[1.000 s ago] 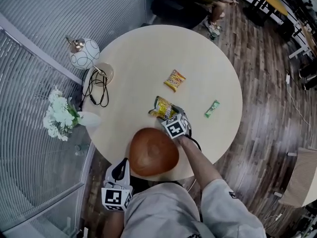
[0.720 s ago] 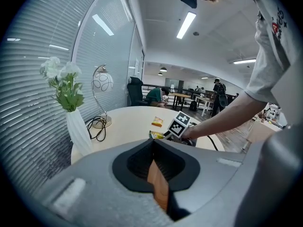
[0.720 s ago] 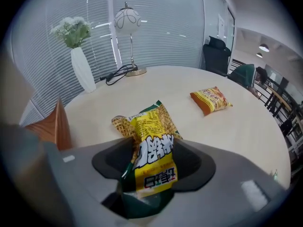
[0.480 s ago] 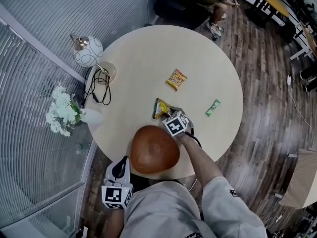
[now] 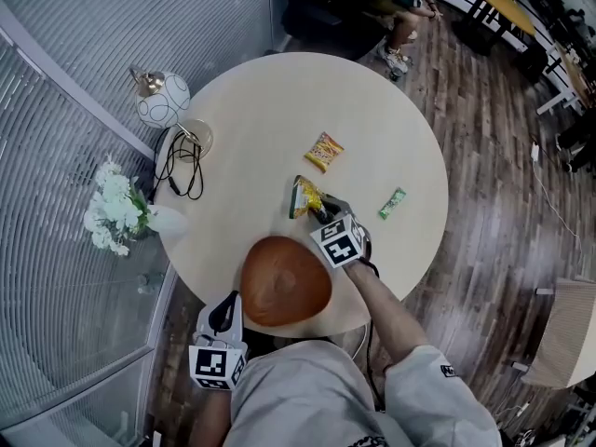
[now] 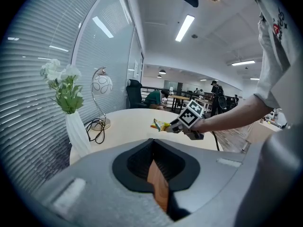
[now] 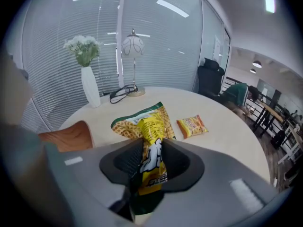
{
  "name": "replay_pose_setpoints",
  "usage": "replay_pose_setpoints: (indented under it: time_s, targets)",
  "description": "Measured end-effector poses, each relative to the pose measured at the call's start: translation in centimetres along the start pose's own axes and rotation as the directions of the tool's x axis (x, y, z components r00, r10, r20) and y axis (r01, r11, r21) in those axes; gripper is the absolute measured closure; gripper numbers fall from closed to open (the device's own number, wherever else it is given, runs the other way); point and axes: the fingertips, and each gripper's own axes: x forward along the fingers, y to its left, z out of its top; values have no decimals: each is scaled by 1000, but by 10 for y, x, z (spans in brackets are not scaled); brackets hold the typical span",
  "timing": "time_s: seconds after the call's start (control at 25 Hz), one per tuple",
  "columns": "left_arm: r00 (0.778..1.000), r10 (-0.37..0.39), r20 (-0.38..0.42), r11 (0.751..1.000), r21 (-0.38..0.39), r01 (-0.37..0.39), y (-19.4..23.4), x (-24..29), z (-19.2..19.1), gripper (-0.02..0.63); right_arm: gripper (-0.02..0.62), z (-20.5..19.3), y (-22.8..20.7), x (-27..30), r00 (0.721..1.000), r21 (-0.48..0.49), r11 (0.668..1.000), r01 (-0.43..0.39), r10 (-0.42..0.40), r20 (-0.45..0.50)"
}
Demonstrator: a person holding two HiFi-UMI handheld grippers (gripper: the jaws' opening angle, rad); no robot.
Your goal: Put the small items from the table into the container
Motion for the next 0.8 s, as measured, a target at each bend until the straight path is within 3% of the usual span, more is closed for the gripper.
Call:
replay_pose_setpoints:
  time_s: [0.2, 0.36, 0.6, 0.8]
  targets:
    - [1000, -23, 18, 1000, 2, 23, -6, 10, 4, 618, 469, 28, 25, -57, 995, -70, 997, -43, 49, 92]
    - [999, -34, 28, 999, 3, 34, -10, 14, 7, 618, 469, 20, 68, -87, 988, -119, 986, -113, 124, 92]
    - [999, -38, 38, 999, 1, 38, -11, 17, 9, 618, 469, -28, 145, -92, 970, -232, 942, -242, 244, -20]
    - [999, -36, 34, 999, 0, 36, -11, 16, 8, 618, 469, -71, 187, -76, 951, -420, 854, -308, 260, -170]
